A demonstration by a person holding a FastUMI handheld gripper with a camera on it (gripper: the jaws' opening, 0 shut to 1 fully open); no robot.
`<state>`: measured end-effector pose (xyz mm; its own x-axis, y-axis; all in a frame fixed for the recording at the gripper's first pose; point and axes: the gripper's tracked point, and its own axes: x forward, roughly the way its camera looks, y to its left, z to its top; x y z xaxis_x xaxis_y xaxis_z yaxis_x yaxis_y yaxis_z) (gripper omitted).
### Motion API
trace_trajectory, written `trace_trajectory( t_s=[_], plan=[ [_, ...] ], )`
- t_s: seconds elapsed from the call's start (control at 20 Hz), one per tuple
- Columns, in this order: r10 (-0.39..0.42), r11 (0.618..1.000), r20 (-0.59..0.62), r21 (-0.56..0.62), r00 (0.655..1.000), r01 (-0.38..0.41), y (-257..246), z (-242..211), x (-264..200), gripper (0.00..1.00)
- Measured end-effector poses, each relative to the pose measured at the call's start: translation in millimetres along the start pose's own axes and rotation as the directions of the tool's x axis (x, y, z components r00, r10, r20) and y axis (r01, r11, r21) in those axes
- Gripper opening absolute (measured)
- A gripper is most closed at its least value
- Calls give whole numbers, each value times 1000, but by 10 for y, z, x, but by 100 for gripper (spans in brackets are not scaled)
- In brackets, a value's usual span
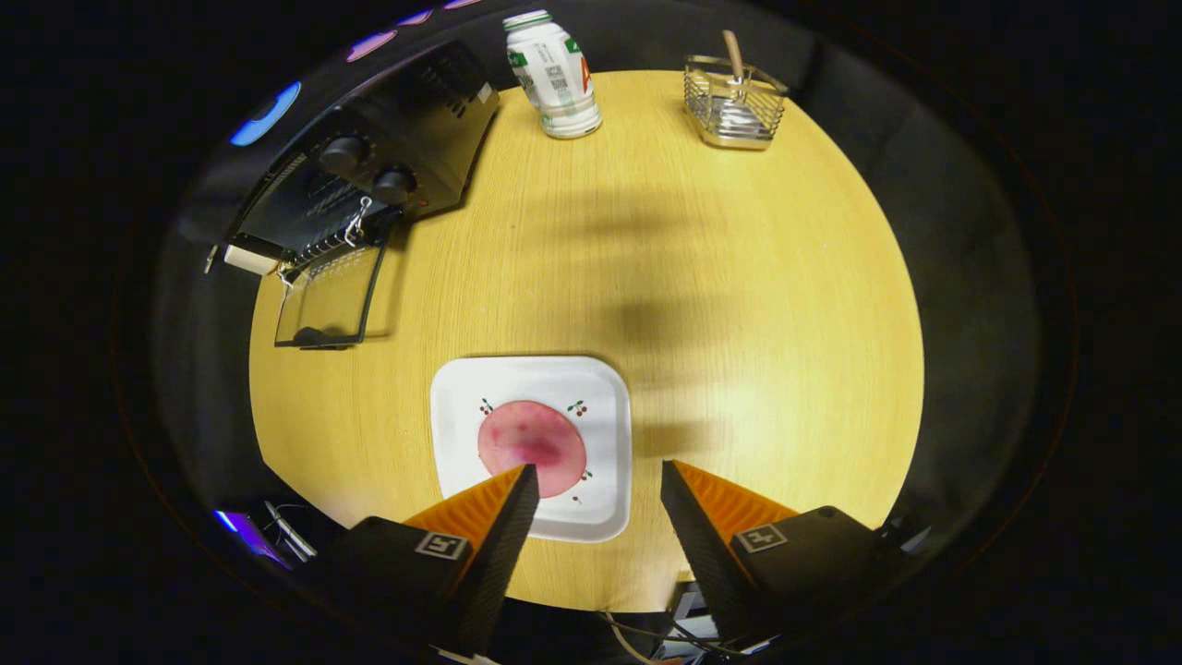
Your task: Open the toaster oven, put the food inside, and close the toaster oven door.
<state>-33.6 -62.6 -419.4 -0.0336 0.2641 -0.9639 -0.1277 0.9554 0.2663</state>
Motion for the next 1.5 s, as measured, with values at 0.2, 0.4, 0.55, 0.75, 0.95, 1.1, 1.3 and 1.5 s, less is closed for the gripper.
trace_trajectory(
  t_s=[0.2,0.4,0.55,0.75,0.95,1.1,1.3,1.5],
  plan=[
    [-53,997,-1,-52,999,53,-148,48,233,68],
    [-63,997,-16,-42,998,62,-172,-4,362,57],
    [-57,998,-6,-13,998,56,-197,-25,397,36],
    [2,999,-24,-36,1000,-3,-145,-14,375,10],
    [59,997,-10,57,998,-59,-139,32,384,5],
    [134,988,0,73,991,-133,-170,-41,352,5],
    [255,937,60,230,965,-263,-75,-142,231,5],
    [302,869,163,359,939,-342,13,-213,52,5]
  ],
)
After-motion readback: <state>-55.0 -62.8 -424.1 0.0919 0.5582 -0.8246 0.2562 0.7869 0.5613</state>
